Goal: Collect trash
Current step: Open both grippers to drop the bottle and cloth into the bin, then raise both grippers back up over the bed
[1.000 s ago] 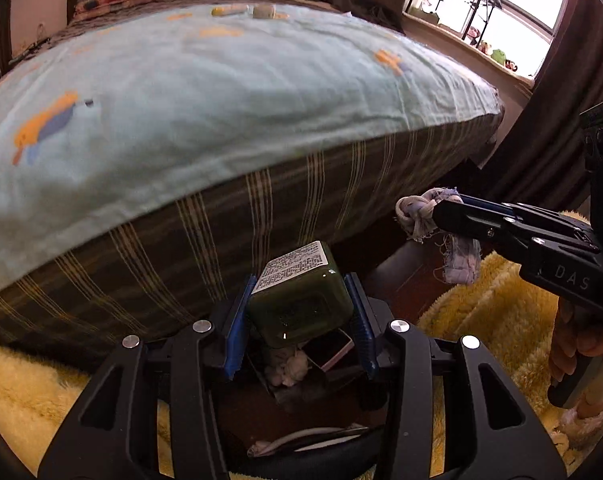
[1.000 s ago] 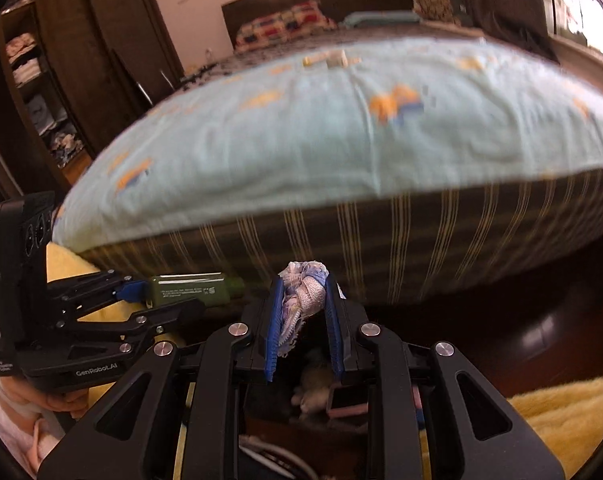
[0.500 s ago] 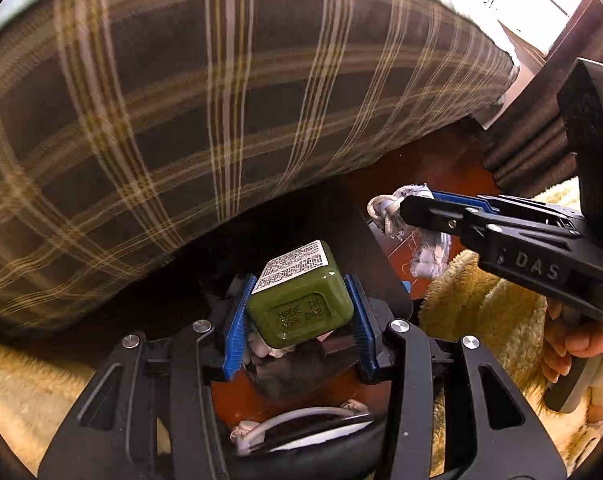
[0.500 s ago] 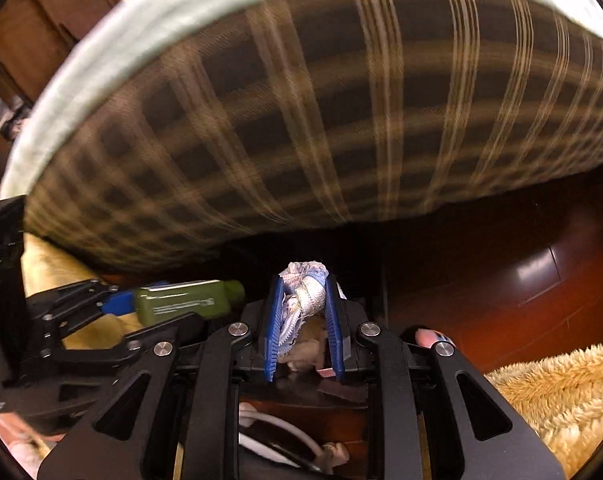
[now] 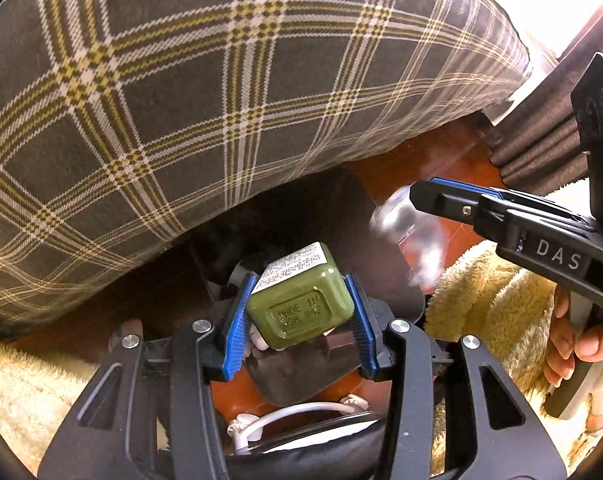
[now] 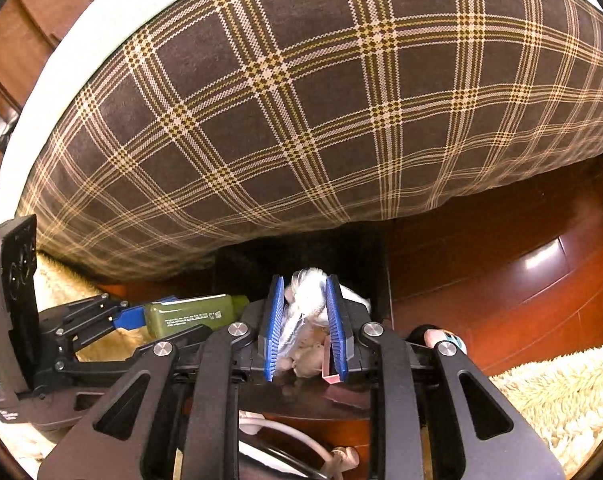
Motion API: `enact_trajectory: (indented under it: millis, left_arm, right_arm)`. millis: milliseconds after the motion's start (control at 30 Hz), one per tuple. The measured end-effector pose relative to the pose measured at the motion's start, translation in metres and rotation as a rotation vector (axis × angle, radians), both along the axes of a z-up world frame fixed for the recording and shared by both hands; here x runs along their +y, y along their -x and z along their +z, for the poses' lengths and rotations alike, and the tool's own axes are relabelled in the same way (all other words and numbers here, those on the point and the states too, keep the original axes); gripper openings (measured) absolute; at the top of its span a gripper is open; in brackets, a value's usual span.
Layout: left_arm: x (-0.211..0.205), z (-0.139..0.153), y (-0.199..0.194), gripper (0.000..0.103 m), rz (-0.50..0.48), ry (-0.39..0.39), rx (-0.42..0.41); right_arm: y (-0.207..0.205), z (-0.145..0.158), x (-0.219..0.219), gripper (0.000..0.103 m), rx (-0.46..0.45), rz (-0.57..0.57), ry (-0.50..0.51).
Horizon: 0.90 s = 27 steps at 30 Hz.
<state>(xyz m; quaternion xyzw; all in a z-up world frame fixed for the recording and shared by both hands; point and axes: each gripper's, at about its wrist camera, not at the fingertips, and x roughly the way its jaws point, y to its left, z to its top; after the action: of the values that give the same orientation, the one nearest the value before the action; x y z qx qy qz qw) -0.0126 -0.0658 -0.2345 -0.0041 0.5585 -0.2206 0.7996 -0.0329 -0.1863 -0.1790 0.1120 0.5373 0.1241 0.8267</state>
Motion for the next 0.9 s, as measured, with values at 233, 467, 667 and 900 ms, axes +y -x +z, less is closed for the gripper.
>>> enact_trajectory:
  millis: [233,467,667,900]
  left_arm:
    - [-0.001,0.000,0.000,0.052,0.001,-0.011,-0.017]
    - [0.005,0.015,0.005,0.086,0.031,-0.001,-0.059]
    - [0.015,0.063,0.017,0.090,0.027,0.018,-0.187]
    - [0.044,0.141,0.007,0.092,0.112,0.066,-0.338]
  right_arm:
    - [-0.008,0.000,-0.013,0.048,-0.027,-0.043,0.024]
    - [-0.004,0.017,-0.038,0.089,-0.109,-0.110,0.028]
    - [0.004,0.066,-0.058,0.096,-0.237,-0.127,-0.027]
    - [-0.003,0.155,-0.058,0.099,-0.425,-0.072,0.000]
